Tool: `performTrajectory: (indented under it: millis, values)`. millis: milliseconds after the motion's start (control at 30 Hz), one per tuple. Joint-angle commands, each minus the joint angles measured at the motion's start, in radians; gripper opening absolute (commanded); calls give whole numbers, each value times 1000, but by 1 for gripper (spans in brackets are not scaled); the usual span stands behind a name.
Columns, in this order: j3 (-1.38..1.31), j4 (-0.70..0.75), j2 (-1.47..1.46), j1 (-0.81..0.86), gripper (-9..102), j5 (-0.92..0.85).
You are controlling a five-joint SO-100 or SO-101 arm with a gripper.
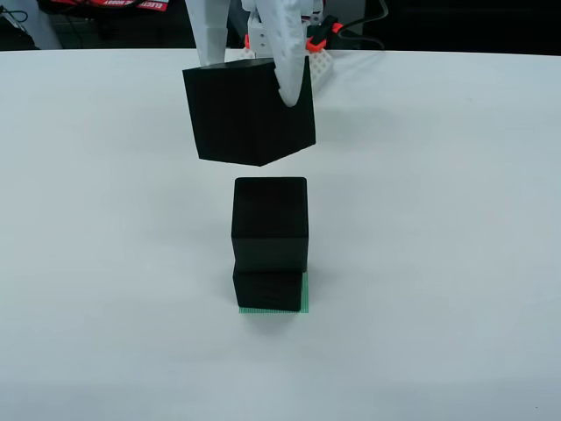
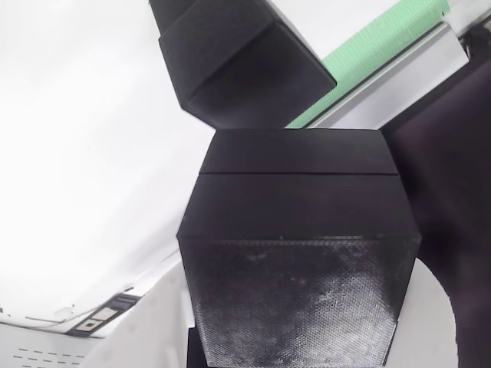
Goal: Stack 3 Blocks on the chosen place.
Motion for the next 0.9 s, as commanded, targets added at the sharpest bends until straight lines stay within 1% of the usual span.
performTrajectory:
  millis: [0,200,867]
  values:
    - [18,2,0,-28,18,-9]
    - [25,2,-40,-46,18,-3]
    - [46,-17,-103,29,18,8]
